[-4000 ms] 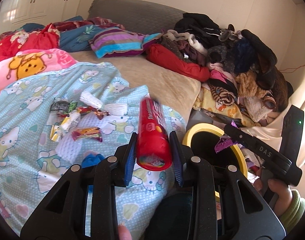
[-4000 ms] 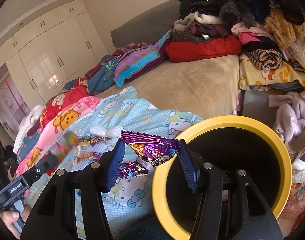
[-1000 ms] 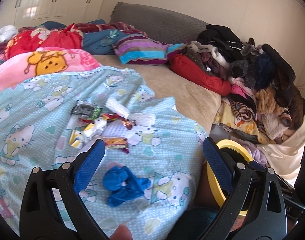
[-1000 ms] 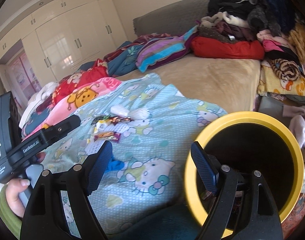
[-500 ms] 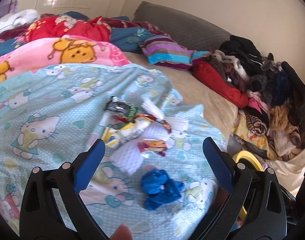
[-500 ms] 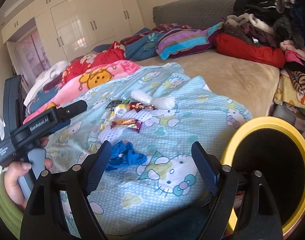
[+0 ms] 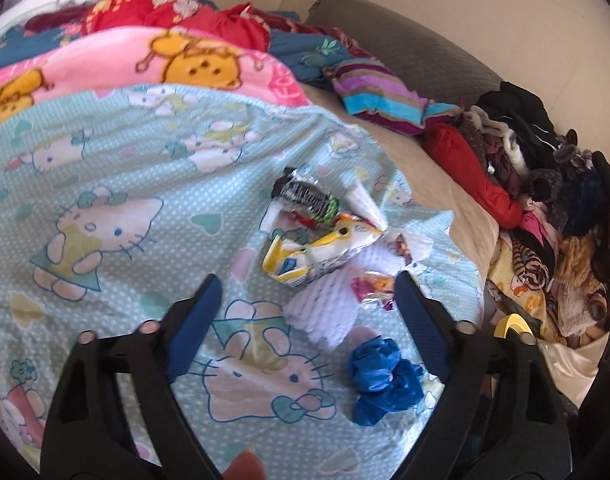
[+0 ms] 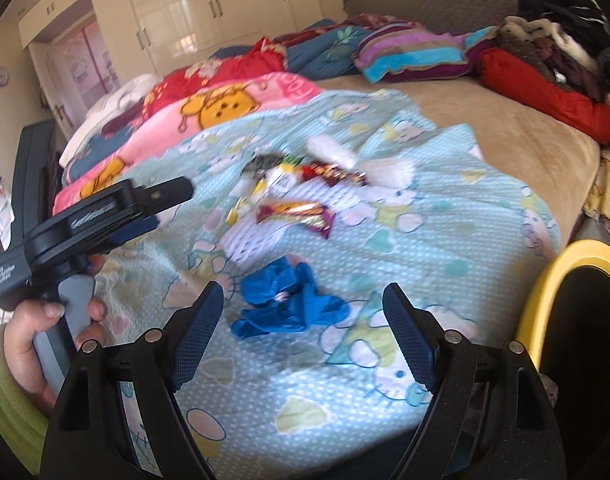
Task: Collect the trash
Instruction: 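Grasp the yellow wrapper with the left tool while the right tool grasps the blue wrapper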
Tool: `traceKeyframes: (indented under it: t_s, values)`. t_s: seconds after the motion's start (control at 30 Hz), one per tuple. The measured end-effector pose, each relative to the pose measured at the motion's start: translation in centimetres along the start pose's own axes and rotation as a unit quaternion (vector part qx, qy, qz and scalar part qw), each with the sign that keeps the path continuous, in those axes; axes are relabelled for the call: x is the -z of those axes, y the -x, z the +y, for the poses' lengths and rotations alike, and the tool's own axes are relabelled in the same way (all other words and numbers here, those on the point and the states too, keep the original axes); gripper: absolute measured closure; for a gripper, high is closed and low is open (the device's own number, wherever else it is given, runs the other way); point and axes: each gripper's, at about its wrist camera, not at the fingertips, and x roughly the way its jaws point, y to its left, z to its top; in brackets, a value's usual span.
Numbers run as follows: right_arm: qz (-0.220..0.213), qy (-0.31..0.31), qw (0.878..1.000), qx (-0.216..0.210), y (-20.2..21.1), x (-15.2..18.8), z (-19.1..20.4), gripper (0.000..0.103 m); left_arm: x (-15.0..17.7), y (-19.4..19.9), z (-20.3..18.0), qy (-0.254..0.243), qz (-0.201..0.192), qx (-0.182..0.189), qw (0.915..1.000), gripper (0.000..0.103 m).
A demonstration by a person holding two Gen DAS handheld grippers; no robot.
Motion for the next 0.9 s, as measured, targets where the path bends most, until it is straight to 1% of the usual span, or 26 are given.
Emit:
traceKeyframes:
  t_s: [0.17,0.33,0.47,0.5,0.53,0.63,0.7,0.73,0.8,0.87,0.9]
  values:
    - [0.026,0.020,0.999,0.001,-2.2,0.3,1.2,0.024,0.1,-1.7,0.9,0.024,0.026,0.008,0.9993,0.048]
    - [0.053,0.028,0.998,0.004,-4.0,0.5,1.5,0.024,0.2,-3.3,1.6,0.042,0.045,0.014,0.9980,0.052]
    - [0.068,0.029,0.997,0.004,-5.4,0.7,1.4,0.024,0.2,-4.6,1.9,0.054,0.057,0.017,0.9968,0.052]
    - [0.070,0.028,0.997,0.004,-5.6,0.7,1.4,0.024,0.2,-5.1,2.0,0.057,0.062,0.017,0.9963,0.053]
    - [0.071,0.029,0.997,0.004,-5.8,0.8,1.5,0.024,0.2,-5.3,2.1,0.060,0.065,0.017,0.9960,0.056]
    - [0.071,0.029,0.997,0.000,-6.1,0.8,1.5,0.024,0.1,-6.3,2.5,0.074,0.072,0.018,0.9944,0.057]
    - [0.073,0.029,0.997,-0.002,-6.4,0.8,1.4,0.024,0.0,-6.7,2.7,0.082,0.075,0.021,0.9936,0.062]
    - [0.075,0.027,0.997,-0.002,-6.6,0.8,1.4,0.024,-0.1,-6.9,2.7,0.084,0.077,0.022,0.9932,0.063]
    - [0.084,0.025,0.996,-0.002,-7.1,0.9,1.3,0.029,-0.2,-7.3,2.7,0.086,0.077,0.021,0.9931,0.064]
    - [0.091,0.023,0.996,-0.002,-7.5,1.0,1.1,0.034,-0.2,-7.7,2.6,0.091,0.079,0.022,0.9925,0.071]
    - [0.092,0.022,0.996,-0.002,-7.6,1.1,1.1,0.035,-0.2,-7.9,2.6,0.094,0.081,0.023,0.9920,0.071]
